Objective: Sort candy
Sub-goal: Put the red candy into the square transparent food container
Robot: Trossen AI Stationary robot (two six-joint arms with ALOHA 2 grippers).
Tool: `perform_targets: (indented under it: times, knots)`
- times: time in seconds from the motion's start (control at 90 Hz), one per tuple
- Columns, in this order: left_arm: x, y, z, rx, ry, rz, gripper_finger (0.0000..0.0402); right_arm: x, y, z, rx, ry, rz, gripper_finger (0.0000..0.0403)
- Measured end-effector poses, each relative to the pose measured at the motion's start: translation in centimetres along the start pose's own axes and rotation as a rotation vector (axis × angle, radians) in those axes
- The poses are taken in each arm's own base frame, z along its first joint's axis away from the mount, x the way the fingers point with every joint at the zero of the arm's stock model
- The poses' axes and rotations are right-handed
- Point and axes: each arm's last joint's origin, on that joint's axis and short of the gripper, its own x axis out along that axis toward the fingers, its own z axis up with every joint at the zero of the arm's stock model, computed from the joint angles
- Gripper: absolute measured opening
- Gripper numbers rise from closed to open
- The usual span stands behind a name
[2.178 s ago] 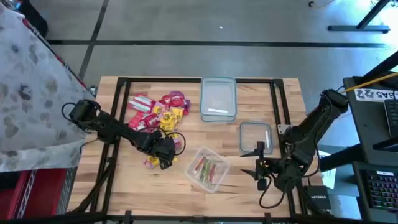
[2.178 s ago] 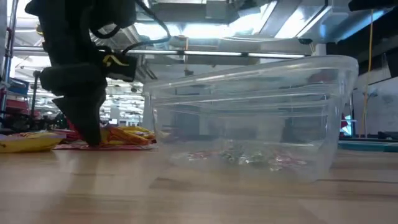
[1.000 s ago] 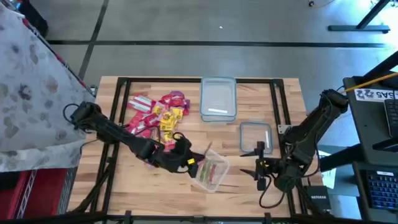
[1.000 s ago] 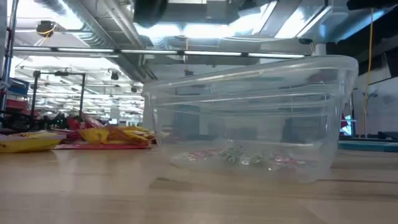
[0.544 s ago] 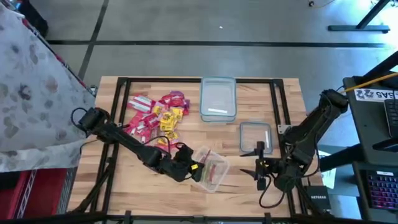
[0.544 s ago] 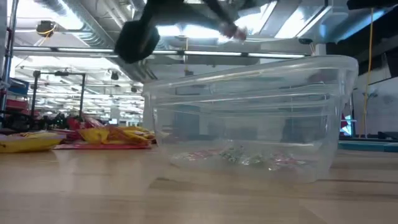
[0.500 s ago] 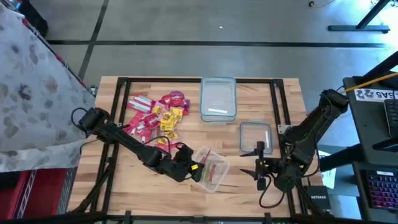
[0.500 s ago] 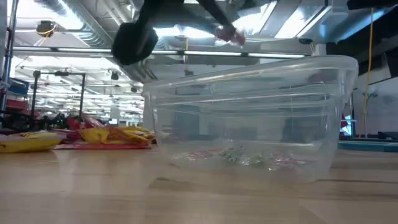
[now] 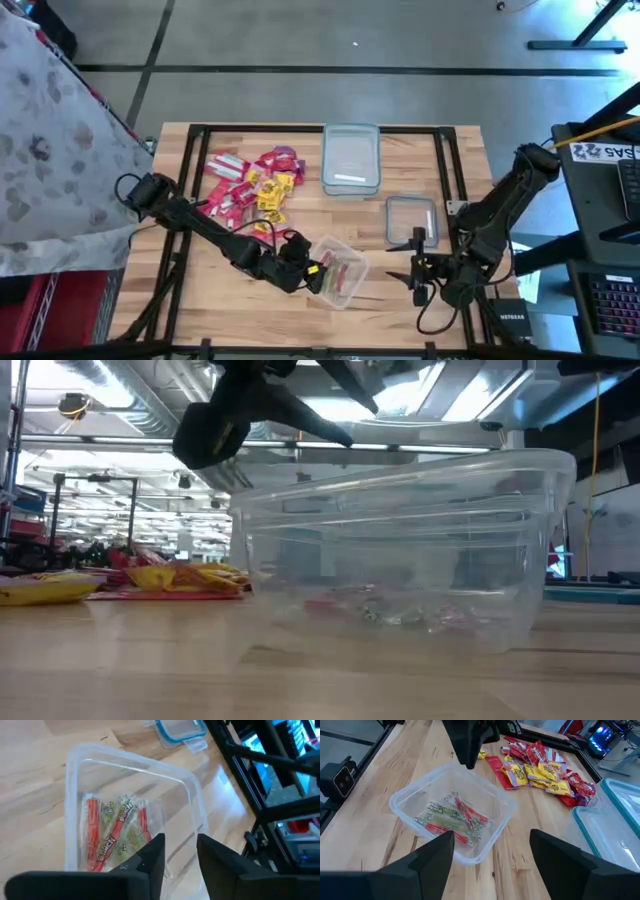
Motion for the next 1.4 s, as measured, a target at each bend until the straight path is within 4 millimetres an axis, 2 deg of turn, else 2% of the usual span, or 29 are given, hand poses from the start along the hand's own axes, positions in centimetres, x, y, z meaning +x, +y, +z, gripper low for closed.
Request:
perform_targets:
  times: [0.122, 0.278, 0.567, 0.722, 0.844, 1.022, 1.233, 1.4]
  knots:
    - [-1.4, -0.2, 1.0, 0.007, 0.044, -0.006, 0.0099, 0.0, 0.0, 0.0, 0.000, 0.000, 0.000, 0.0248]
    - [-3.7, 0.7, 2.1, 0.036, 0.063, 0.106, 0.0091, 0.0, 0.0, 0.0, 0.001, 0.000, 0.000, 0.0248]
    - [-8.1, 4.7, 3.5, 0.056, 0.138, 0.514, 0.0088, 0.0, 0.0, 0.0, 0.000, 0.000, -0.001, 0.0248]
    - [-9.3, 6.8, 4.3, 0.069, 0.129, 0.752, 0.0088, 0.0, 0.0, 0.0, -0.002, -0.002, -0.005, 0.0248]
    - [-9.0, 8.8, 5.1, 0.031, 0.146, 0.881, 0.0088, 0.0, -0.1, 0.0, -0.003, -0.008, -0.017, 0.0248]
    - [-7.2, 11.5, 6.1, 0.040, 0.197, 0.920, 0.0091, 0.0, -0.1, 0.0, -0.003, -0.012, -0.024, 0.0248]
    - [-5.1, 15.4, 7.1, -0.011, 0.280, 0.924, 0.0133, 0.0, -0.1, 0.0, -0.004, -0.012, -0.024, 0.0248]
    - [-4.2, 17.7, 7.8, -0.047, 0.268, 0.927, 0.0158, 0.0, -0.1, 0.0, -0.005, -0.011, -0.024, 0.0248]
